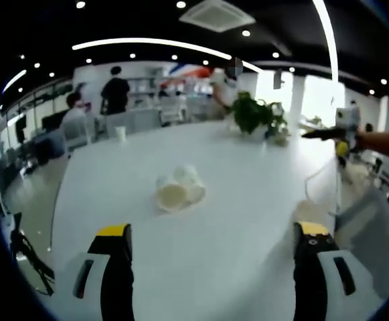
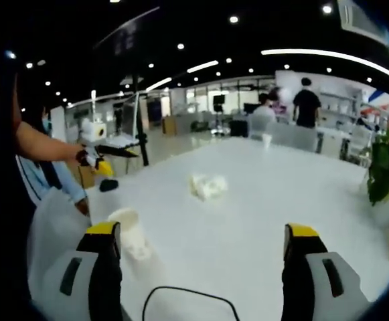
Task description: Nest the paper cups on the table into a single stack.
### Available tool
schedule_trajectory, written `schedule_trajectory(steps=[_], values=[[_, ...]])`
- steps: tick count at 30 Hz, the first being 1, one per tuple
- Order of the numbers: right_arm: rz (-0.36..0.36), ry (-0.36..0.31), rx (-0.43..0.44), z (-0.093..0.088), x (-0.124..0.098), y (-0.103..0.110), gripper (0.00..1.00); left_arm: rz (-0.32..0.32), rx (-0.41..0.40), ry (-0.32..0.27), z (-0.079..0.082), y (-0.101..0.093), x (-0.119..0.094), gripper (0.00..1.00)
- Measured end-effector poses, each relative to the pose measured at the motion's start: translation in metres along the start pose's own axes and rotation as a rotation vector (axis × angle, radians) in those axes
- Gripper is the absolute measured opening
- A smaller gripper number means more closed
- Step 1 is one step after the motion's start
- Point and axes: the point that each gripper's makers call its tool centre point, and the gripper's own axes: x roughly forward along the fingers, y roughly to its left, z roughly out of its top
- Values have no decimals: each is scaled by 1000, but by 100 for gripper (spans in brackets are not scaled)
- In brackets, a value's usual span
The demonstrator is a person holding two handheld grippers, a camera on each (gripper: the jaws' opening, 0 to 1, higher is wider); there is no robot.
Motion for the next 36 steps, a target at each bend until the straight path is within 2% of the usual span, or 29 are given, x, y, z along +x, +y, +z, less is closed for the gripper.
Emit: schedule_trajectory(steps=[9,12,25,31,36], values=[[-8,-6,18,-4,-1,3,100,-13,11,13,18,8,30,98],[-12,-12,27,-4,-2,3,100,-21,-11,68,18,8,41,98],[-23,-4,54,-15,-9,1,100,-62,-39,139,38,-6,86,98],[-26,-2,63,-17,-9,0,100,-98,-66,170,58,-13,106,98],[-25,-6,71,-17,-7,0,100,-88,-63,217,69,-6,126,98]])
